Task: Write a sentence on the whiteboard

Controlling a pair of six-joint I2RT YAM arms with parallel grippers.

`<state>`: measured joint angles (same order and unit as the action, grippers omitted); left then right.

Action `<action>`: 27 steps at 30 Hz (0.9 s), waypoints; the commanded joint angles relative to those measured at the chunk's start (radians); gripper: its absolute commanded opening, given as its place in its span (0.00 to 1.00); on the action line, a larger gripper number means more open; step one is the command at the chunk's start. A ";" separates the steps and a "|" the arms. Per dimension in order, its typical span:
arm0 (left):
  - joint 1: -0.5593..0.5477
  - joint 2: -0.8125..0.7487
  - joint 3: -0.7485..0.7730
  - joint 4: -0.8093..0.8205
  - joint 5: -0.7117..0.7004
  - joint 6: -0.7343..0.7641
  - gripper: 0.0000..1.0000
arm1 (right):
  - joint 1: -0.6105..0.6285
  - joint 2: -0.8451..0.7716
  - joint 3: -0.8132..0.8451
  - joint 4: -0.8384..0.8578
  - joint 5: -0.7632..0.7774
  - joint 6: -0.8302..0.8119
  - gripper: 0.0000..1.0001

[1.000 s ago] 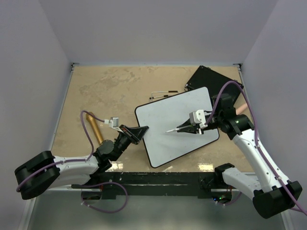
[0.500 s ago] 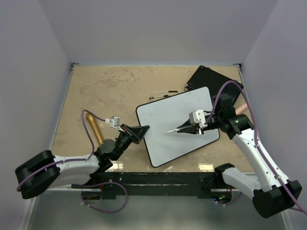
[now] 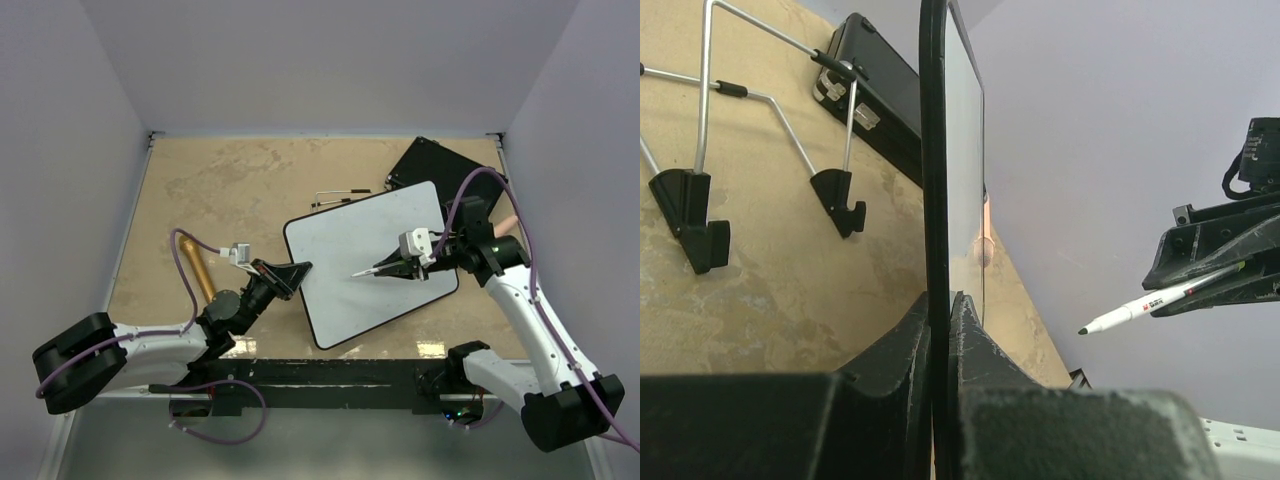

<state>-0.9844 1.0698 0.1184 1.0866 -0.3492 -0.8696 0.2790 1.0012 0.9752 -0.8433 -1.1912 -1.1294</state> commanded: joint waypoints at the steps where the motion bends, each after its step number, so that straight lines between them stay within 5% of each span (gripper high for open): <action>1: -0.008 0.025 0.010 -0.056 0.009 0.167 0.00 | -0.032 -0.013 0.020 -0.065 -0.045 -0.082 0.00; 27: -0.008 0.032 -0.011 -0.013 -0.014 0.153 0.00 | -0.161 -0.079 0.017 -0.080 -0.076 -0.061 0.00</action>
<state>-0.9844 1.0828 0.1181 1.1038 -0.3496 -0.8707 0.1234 0.9409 0.9756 -0.9485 -1.2270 -1.2301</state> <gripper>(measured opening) 0.083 0.143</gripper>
